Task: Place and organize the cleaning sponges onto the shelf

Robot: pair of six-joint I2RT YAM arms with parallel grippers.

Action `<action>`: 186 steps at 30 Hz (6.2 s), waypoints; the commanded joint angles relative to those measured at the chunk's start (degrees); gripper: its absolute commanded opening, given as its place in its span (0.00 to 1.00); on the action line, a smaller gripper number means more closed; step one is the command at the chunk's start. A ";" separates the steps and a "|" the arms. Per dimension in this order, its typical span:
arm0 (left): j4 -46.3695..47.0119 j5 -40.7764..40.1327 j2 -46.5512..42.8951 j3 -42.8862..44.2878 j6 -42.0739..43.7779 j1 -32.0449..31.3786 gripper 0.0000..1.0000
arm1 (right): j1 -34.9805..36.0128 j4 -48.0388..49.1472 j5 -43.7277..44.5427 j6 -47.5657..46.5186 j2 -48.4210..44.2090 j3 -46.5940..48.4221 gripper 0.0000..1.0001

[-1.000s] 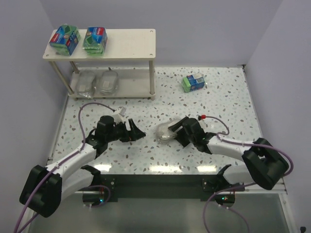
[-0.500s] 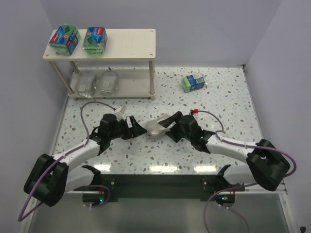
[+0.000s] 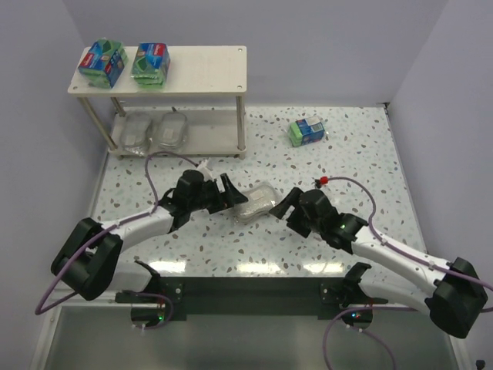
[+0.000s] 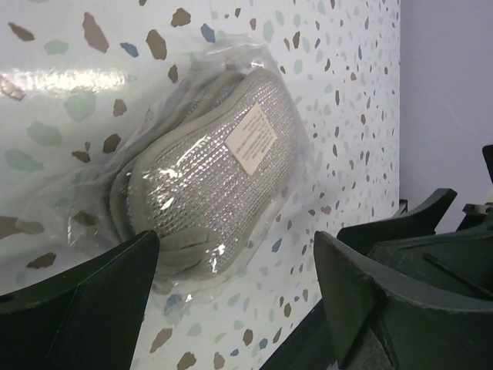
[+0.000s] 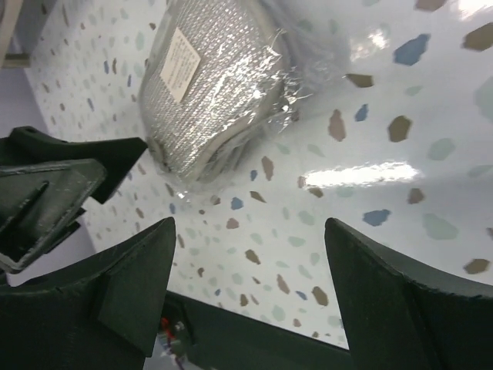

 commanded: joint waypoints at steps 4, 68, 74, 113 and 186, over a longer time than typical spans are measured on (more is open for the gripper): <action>-6.82 -6.28 6.03 8.76 0.24 -2.90 0.83 | -1.62 -11.94 7.26 -8.54 -4.03 5.32 0.84; -5.95 -10.77 -5.62 -5.90 -5.03 -3.08 0.00 | -11.99 -2.71 -21.84 -42.82 36.76 27.91 0.07; -10.87 -11.47 -23.88 -11.97 -10.56 5.09 0.00 | -13.75 -8.42 -17.97 -40.80 28.68 27.12 0.49; -11.31 -33.36 19.39 32.49 -32.80 13.98 0.00 | -14.72 -17.84 -12.69 -37.73 1.33 16.22 0.79; -23.71 3.20 -30.70 -5.65 11.93 7.56 0.83 | -36.95 6.77 5.69 0.86 65.40 58.06 0.34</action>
